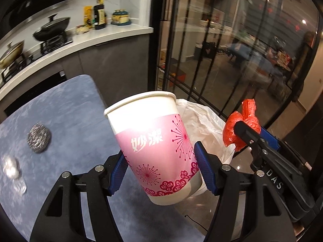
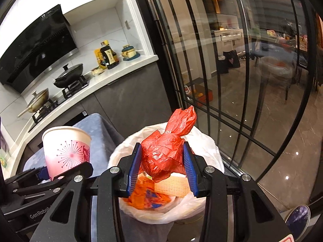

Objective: Collect trash
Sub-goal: 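Carry the red bag and pink cup over the bin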

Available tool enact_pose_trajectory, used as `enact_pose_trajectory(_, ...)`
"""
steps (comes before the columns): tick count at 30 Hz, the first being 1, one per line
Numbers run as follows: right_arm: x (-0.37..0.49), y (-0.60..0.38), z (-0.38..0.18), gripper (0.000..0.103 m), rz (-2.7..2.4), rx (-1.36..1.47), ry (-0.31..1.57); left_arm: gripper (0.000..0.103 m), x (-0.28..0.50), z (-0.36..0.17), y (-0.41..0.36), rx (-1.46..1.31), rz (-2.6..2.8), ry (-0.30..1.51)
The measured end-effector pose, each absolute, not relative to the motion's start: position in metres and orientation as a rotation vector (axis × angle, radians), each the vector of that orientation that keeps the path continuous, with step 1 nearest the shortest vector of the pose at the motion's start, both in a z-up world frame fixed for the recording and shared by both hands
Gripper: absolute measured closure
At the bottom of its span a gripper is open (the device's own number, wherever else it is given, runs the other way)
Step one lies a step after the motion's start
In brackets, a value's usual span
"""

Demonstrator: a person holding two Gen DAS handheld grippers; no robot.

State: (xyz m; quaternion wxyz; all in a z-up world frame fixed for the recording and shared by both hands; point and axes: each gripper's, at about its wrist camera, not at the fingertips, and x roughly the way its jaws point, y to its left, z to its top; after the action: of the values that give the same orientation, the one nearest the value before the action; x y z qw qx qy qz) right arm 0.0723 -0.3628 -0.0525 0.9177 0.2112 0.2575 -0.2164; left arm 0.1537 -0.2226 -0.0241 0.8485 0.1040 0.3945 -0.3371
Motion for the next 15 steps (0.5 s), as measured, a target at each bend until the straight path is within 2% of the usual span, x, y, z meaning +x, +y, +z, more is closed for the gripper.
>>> enact_pose_trajectory(11,0.08,-0.373,-0.064,0.062,-0.46,0.459,0.556,0.041,0.161,-0.043,-0.241,0.267,-0.741,0.849)
enact_pose_trajectory(15,0.084,-0.375,-0.065,0.061,-0.463,0.468,0.555,0.034,0.164,-0.046,-0.242,0.267,-0.729,0.846)
